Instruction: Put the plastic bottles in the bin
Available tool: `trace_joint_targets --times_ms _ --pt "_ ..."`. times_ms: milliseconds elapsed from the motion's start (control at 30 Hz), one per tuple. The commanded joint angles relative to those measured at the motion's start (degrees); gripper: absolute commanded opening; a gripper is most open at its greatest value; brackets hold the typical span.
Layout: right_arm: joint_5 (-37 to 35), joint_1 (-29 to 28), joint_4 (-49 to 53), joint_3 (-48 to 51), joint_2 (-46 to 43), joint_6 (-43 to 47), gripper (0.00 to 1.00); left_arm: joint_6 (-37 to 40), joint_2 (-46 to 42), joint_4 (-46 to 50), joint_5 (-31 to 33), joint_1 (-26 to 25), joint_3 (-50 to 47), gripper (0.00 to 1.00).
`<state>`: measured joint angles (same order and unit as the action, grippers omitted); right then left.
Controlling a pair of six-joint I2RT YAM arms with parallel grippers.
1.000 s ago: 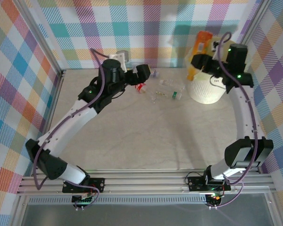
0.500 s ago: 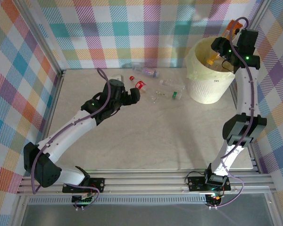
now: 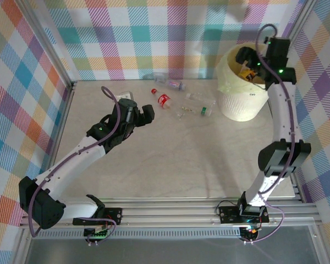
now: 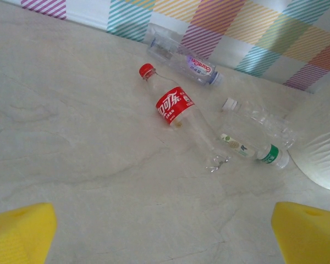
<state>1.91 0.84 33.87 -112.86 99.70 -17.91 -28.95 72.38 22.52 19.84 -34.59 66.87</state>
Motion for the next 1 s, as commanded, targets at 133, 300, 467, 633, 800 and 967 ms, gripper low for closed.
trace_joint_targets --times_ms 133,300,467,633,800,967 --pt "15.26 -11.14 -9.92 11.82 -4.27 21.03 0.98 -1.72 0.88 -0.18 -0.20 0.97 -0.78 1.00" --pt "16.18 -14.69 -1.26 9.79 3.14 35.52 0.93 -2.23 0.59 0.98 -0.09 1.30 -0.86 1.00" --pt "12.68 -15.39 2.52 8.89 10.33 45.82 0.90 -2.94 -0.73 1.92 0.77 1.45 -1.97 1.00" --pt "9.57 -16.41 3.26 6.98 16.66 52.71 0.90 -3.42 -1.62 2.71 1.59 1.80 -2.97 1.00" --pt "4.80 -17.27 4.30 2.84 23.57 57.36 0.90 -3.70 -1.82 3.76 1.97 2.05 -3.03 1.00" --pt "2.76 -17.79 5.77 -1.49 28.91 59.26 0.89 -3.66 -2.18 4.59 2.74 2.33 -3.05 1.00"
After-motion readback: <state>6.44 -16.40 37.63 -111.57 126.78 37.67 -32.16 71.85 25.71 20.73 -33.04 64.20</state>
